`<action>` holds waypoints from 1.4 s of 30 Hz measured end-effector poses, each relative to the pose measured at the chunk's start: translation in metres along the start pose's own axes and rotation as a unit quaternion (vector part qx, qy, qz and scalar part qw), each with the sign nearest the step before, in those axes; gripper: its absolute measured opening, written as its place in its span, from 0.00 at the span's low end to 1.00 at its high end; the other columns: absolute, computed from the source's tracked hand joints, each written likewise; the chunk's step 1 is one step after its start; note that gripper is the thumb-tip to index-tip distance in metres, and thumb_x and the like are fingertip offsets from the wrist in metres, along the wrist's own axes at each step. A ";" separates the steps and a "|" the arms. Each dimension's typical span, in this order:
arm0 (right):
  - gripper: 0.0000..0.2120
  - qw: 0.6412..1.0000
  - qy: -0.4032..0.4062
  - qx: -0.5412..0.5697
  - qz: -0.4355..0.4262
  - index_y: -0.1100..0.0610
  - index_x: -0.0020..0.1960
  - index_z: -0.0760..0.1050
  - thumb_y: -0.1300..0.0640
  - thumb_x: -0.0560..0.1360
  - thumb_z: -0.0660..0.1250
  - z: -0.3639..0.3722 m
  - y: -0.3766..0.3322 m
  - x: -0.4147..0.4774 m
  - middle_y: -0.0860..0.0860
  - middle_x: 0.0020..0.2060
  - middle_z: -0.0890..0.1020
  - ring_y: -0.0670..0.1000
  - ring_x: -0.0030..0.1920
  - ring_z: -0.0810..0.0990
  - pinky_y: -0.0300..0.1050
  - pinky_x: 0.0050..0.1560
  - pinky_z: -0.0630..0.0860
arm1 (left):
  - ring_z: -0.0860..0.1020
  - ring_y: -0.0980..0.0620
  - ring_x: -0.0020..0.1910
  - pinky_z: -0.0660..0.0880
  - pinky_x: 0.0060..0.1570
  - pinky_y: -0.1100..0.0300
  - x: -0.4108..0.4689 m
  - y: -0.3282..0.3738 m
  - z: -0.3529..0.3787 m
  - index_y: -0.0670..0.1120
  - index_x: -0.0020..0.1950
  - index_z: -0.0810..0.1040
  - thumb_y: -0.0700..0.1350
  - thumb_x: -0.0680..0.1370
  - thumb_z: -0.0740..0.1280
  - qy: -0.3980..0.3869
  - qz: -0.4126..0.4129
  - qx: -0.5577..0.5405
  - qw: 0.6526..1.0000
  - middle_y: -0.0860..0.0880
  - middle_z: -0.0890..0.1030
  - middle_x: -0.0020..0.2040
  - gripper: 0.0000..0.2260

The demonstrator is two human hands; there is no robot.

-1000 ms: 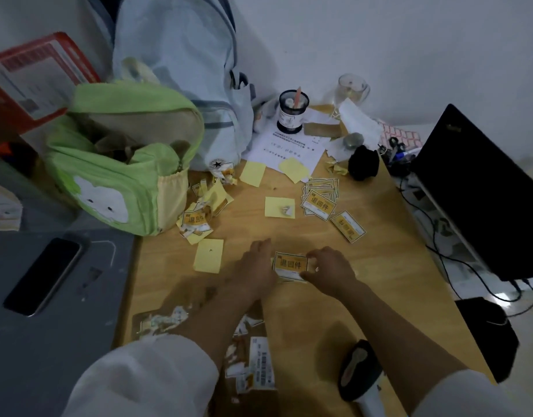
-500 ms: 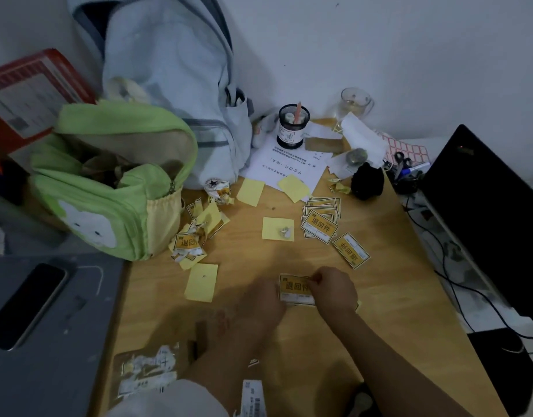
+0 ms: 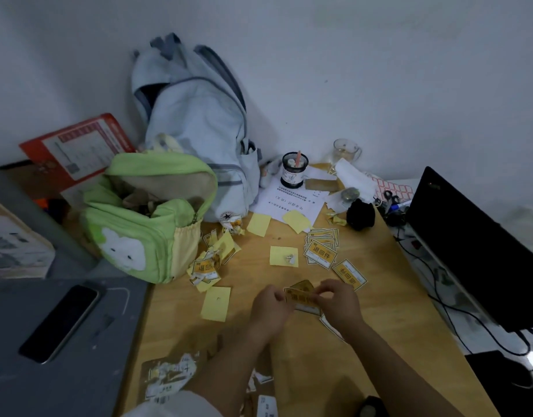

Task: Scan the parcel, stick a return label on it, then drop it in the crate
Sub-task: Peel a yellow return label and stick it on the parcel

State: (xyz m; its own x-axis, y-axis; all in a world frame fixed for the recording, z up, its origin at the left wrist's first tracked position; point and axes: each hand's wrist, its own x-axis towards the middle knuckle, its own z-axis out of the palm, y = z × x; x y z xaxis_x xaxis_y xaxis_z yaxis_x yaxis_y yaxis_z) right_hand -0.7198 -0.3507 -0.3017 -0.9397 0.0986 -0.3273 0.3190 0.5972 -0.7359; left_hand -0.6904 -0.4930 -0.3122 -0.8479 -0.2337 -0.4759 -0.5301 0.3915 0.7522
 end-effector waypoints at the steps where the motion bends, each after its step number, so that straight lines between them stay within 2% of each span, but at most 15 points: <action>1: 0.01 1.000 0.008 -0.011 -0.004 0.58 0.40 0.83 0.61 0.70 0.73 -0.001 -0.001 -0.002 0.54 0.57 0.80 0.55 0.62 0.75 0.46 0.59 0.69 | 0.74 0.54 0.42 0.69 0.36 0.64 -0.001 0.001 -0.001 0.48 0.47 0.76 0.44 0.72 0.70 0.000 0.001 0.001 1.000 0.52 0.77 0.43 0.05; 4: 0.01 1.000 0.026 0.013 -0.008 0.56 0.39 0.83 0.60 0.70 0.73 -0.007 -0.007 -0.007 0.53 0.59 0.78 0.54 0.64 0.73 0.50 0.63 0.70 | 0.75 0.52 0.47 0.72 0.44 0.61 -0.004 0.004 -0.006 0.47 0.48 0.77 0.43 0.73 0.69 -0.003 0.004 0.015 1.000 0.50 0.79 0.49 0.06; 6: 0.06 0.998 0.021 0.062 -0.013 0.54 0.35 0.81 0.61 0.70 0.72 -0.011 -0.014 -0.011 0.53 0.48 0.83 0.55 0.53 0.80 0.50 0.53 0.77 | 0.76 0.51 0.51 0.71 0.48 0.60 -0.006 0.007 -0.011 0.45 0.53 0.77 0.44 0.74 0.69 0.003 0.012 0.015 1.000 0.48 0.79 0.54 0.09; 8: 0.08 0.992 0.004 0.122 -0.024 0.55 0.34 0.80 0.65 0.70 0.71 -0.017 -0.023 -0.016 0.53 0.37 0.83 0.53 0.42 0.81 0.44 0.40 0.77 | 0.75 0.51 0.54 0.70 0.49 0.60 -0.008 0.014 -0.019 0.44 0.58 0.76 0.45 0.74 0.70 0.020 0.021 -0.001 1.000 0.50 0.77 0.55 0.14; 10: 0.07 0.987 -0.005 0.157 -0.046 0.59 0.36 0.82 0.66 0.71 0.70 -0.024 -0.036 -0.021 0.54 0.34 0.83 0.50 0.36 0.79 0.39 0.35 0.74 | 0.75 0.51 0.51 0.71 0.47 0.59 -0.011 0.025 -0.030 0.44 0.54 0.75 0.43 0.74 0.70 0.032 0.041 -0.028 0.998 0.51 0.76 0.50 0.10; 12: 0.03 0.978 0.001 0.201 -0.049 0.63 0.40 0.83 0.65 0.72 0.70 -0.032 -0.050 -0.025 0.57 0.36 0.83 0.49 0.34 0.78 0.40 0.33 0.75 | 0.76 0.49 0.47 0.73 0.44 0.57 -0.015 0.039 -0.046 0.47 0.44 0.74 0.40 0.74 0.70 0.033 0.075 -0.038 0.996 0.51 0.77 0.43 0.05; 14: 0.04 0.970 0.012 0.238 -0.053 0.64 0.44 0.82 0.64 0.72 0.70 -0.040 -0.069 -0.027 0.58 0.38 0.83 0.51 0.36 0.78 0.40 0.33 0.75 | 0.76 0.49 0.44 0.72 0.40 0.60 -0.021 0.054 -0.066 0.49 0.38 0.72 0.39 0.74 0.70 0.034 0.107 -0.049 0.992 0.52 0.76 0.38 0.10; 17: 0.04 0.954 0.009 0.285 -0.090 0.61 0.46 0.82 0.62 0.74 0.69 -0.053 -0.107 -0.039 0.56 0.39 0.84 0.53 0.39 0.80 0.43 0.37 0.77 | 0.74 0.51 0.39 0.70 0.36 0.62 -0.039 0.081 -0.101 0.48 0.37 0.72 0.38 0.74 0.70 0.046 0.151 -0.110 0.981 0.48 0.76 0.39 0.10; 20: 0.05 0.930 0.007 0.344 -0.128 0.57 0.47 0.81 0.62 0.75 0.67 -0.068 -0.150 -0.060 0.56 0.40 0.84 0.54 0.39 0.81 0.46 0.41 0.78 | 0.74 0.50 0.40 0.71 0.39 0.61 -0.064 0.108 -0.136 0.46 0.38 0.71 0.37 0.76 0.68 0.068 0.199 -0.160 0.965 0.46 0.75 0.39 0.10; 23: 0.08 0.916 -0.004 0.361 -0.176 0.61 0.50 0.82 0.63 0.75 0.67 -0.085 -0.186 -0.086 0.60 0.42 0.85 0.58 0.40 0.83 0.47 0.42 0.79 | 0.74 0.49 0.41 0.71 0.40 0.60 -0.093 0.126 -0.164 0.46 0.38 0.71 0.38 0.76 0.68 0.096 0.245 -0.168 0.950 0.47 0.74 0.39 0.10; 27: 0.07 0.907 -0.004 0.347 -0.240 0.60 0.44 0.84 0.63 0.74 0.67 -0.101 -0.217 -0.124 0.58 0.38 0.87 0.59 0.42 0.84 0.47 0.41 0.80 | 0.73 0.47 0.41 0.70 0.41 0.58 -0.129 0.136 -0.193 0.44 0.40 0.71 0.39 0.77 0.67 0.118 0.289 -0.199 0.929 0.44 0.72 0.40 0.08; 31: 0.11 0.904 -0.007 0.338 -0.262 0.58 0.40 0.85 0.57 0.75 0.66 -0.098 -0.227 -0.165 0.57 0.37 0.87 0.58 0.41 0.85 0.51 0.46 0.81 | 0.74 0.51 0.38 0.72 0.40 0.60 -0.164 0.134 -0.202 0.46 0.38 0.72 0.38 0.77 0.67 0.158 0.322 -0.234 0.904 0.49 0.73 0.36 0.09; 34: 0.10 0.896 -0.004 0.361 -0.259 0.58 0.40 0.85 0.62 0.75 0.66 -0.094 -0.225 -0.192 0.58 0.35 0.87 0.58 0.38 0.82 0.51 0.44 0.79 | 0.76 0.51 0.38 0.73 0.38 0.62 -0.187 0.133 -0.204 0.47 0.39 0.74 0.37 0.77 0.67 0.177 0.323 -0.283 0.885 0.47 0.77 0.38 0.08; 39: 0.10 0.886 0.016 0.379 -0.266 0.61 0.39 0.83 0.66 0.75 0.65 -0.098 -0.222 -0.230 0.56 0.29 0.83 0.55 0.35 0.77 0.49 0.40 0.78 | 0.78 0.48 0.39 0.77 0.43 0.51 -0.220 0.134 -0.213 0.48 0.41 0.76 0.37 0.76 0.67 0.184 0.359 -0.310 0.861 0.48 0.78 0.38 0.07; 42: 0.09 0.874 0.017 0.399 -0.277 0.63 0.40 0.83 0.65 0.75 0.65 -0.104 -0.226 -0.248 0.56 0.29 0.83 0.55 0.35 0.77 0.49 0.40 0.77 | 0.78 0.49 0.38 0.77 0.42 0.53 -0.238 0.136 -0.218 0.47 0.43 0.76 0.36 0.76 0.67 0.181 0.381 -0.318 0.849 0.48 0.78 0.38 0.06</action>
State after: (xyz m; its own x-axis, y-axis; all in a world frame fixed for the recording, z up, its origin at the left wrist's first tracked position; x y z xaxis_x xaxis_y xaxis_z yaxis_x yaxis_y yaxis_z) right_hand -0.5717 -0.4274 0.0069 -0.9761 0.0019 0.2172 -0.2139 -0.1829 -0.9596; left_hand -0.5633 -0.5780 0.0022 -0.8340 -0.4315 0.3439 0.3732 0.0178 0.9276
